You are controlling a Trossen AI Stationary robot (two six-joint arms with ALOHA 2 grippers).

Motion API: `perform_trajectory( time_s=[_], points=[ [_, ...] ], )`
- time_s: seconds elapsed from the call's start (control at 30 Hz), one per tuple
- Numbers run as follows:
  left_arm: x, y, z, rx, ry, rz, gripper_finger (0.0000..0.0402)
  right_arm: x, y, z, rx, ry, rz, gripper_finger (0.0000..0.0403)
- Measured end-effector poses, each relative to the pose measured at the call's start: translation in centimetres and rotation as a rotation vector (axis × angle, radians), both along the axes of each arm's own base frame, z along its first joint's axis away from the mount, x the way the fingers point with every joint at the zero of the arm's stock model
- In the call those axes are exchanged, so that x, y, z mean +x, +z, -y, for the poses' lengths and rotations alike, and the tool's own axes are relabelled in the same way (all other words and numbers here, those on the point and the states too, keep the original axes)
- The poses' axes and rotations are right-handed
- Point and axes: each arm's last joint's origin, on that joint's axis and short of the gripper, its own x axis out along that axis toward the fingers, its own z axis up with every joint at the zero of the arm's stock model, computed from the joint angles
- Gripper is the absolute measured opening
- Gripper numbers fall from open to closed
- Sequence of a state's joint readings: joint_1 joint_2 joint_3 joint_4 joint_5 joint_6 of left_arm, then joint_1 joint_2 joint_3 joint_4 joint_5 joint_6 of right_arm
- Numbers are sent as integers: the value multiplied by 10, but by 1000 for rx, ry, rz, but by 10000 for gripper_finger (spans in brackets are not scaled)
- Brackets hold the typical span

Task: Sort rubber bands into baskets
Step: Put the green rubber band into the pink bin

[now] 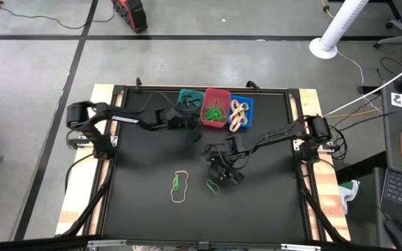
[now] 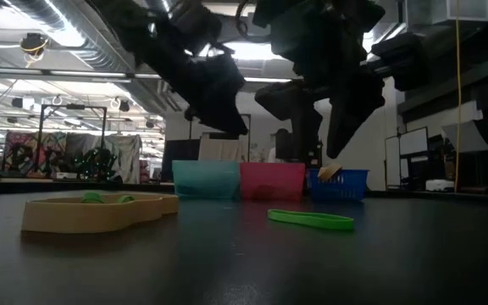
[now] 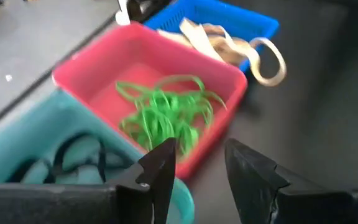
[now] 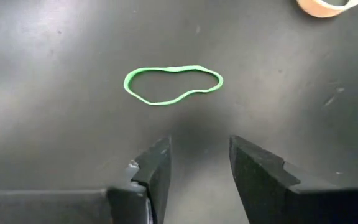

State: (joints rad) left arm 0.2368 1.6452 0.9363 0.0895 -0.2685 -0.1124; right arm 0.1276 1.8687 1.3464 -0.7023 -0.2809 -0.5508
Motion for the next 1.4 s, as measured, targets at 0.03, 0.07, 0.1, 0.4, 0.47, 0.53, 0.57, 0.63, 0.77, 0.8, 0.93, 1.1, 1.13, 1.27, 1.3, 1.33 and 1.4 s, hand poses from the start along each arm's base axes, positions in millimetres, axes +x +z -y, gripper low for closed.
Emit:
perform_trajectory(
  time_s=[0.03,0.07,0.1,0.4,0.47,0.53,0.57,0.63,0.77,0.8,0.93,1.1,1.13,1.27,1.3,1.33,1.4],
  points=[
    [-3,3,5,-19,0,-9,135,0,0,0,-2,3,4,161],
    [-6,7,10,-37,0,-17,135,0,0,0,-1,3,5,161],
    [-10,10,16,-59,-1,-31,135,1,0,1,-1,1,5,161],
    [-30,30,79,-267,-86,-63,135,2,0,1,-7,-2,19,161],
    [-30,31,91,-286,-109,-54,135,3,1,1,-5,-1,33,161],
    [-31,30,102,-295,-136,-58,135,5,2,0,-1,1,58,161],
    [-31,31,107,-297,-150,-59,135,6,2,0,5,3,68,161],
    [-31,30,115,-302,-171,-63,135,8,3,0,9,3,89,161],
    [-33,30,127,-321,-194,-59,135,12,5,-1,14,3,133,161],
    [-33,30,129,-328,-195,-59,135,12,5,-1,16,4,139,161],
    [-34,30,137,-347,-201,-57,135,14,6,-8,39,29,165,161],
    [-36,30,144,-348,-221,-65,135,19,-7,-25,43,69,178,161],
    [-36,29,145,-351,-220,-71,135,19,-11,-28,33,73,168,161],
    [-37,29,146,-379,-194,-71,135,23,-23,-37,16,87,170,161],
    [-37,29,146,-381,-193,-68,135,24,-26,-37,11,86,162,161],
    [-37,29,146,-380,-193,-68,135,25,-30,-37,4,83,157,161],
    [-37,29,146,-380,-194,-67,135,25,-33,-35,-28,67,148,161]
  ],
)
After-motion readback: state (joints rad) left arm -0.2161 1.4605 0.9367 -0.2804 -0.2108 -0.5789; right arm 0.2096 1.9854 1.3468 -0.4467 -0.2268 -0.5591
